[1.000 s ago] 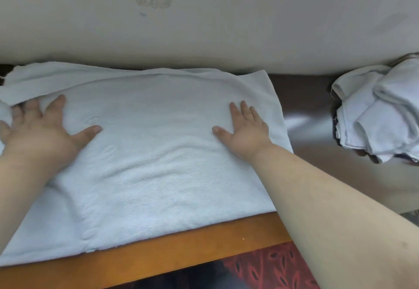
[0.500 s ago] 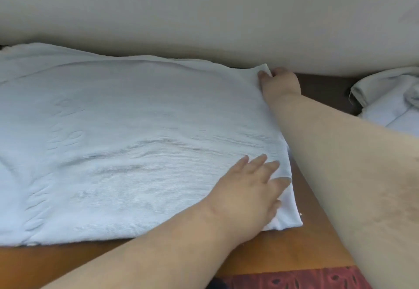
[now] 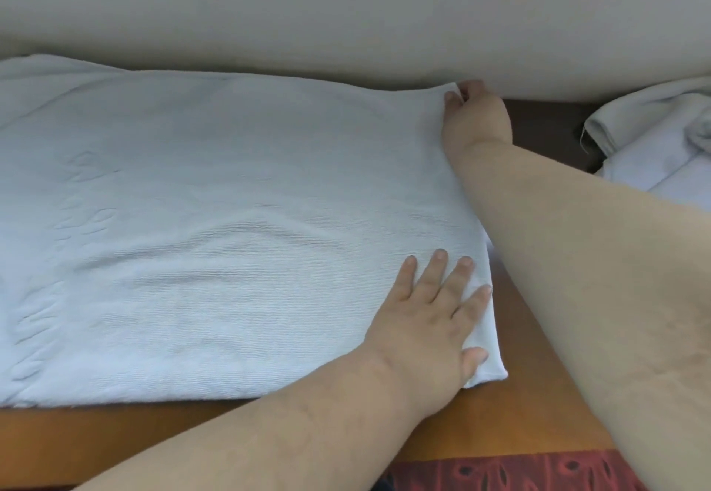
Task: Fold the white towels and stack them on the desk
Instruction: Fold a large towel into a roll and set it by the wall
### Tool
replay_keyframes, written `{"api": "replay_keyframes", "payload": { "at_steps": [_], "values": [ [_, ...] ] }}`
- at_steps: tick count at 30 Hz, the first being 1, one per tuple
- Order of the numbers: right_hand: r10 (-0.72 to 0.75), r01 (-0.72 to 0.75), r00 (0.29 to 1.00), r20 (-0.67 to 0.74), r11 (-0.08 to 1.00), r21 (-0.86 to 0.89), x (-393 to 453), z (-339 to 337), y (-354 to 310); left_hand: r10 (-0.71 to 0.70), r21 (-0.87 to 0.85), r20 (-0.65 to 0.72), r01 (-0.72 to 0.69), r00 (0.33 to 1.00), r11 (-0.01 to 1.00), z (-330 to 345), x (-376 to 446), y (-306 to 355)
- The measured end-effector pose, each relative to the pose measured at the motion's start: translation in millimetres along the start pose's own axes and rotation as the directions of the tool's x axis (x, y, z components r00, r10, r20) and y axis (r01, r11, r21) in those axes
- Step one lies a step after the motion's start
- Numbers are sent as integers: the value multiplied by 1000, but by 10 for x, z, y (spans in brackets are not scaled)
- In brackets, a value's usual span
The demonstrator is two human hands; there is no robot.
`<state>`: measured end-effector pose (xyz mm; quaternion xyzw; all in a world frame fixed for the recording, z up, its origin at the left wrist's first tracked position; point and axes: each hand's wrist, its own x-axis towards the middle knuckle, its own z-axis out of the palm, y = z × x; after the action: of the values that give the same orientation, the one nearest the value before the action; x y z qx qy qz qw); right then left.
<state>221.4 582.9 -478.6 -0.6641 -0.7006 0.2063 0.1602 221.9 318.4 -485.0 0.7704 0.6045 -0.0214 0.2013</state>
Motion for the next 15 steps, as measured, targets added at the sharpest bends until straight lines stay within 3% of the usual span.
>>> {"api": "replay_keyframes", "payload": {
  "at_steps": [2,3,4,6,8,11,13,15],
  "values": [
    [-41,41,995,-91,999,-5,-167,14,-101,-16,-3,13,16,1000,1000,-26,62,88],
    [-138,139,983,-119,990,-4,-301,59,-187,-24,-15,27,24,999,1000,-56,89,127],
    [-265,266,960,-88,964,-3,-447,127,-273,-27,-40,41,29,999,999,-87,104,151],
    [-448,456,886,121,889,-47,-743,310,-389,-14,-104,45,19,999,994,-165,66,96],
    [-438,504,848,300,841,-196,-927,443,-373,50,-141,-19,-53,999,989,-248,-41,-70],
    [-406,508,845,348,814,-282,-930,448,-337,85,-123,-185,-109,979,986,-383,-371,-500],
    [-372,482,858,354,822,-304,-937,421,-386,-127,-237,-306,54,943,970,-466,-710,-948],
    [-312,399,897,312,875,-274,-1034,436,-565,-402,-299,-337,308,851,903,-503,-1136,-1492]
  ]
}}
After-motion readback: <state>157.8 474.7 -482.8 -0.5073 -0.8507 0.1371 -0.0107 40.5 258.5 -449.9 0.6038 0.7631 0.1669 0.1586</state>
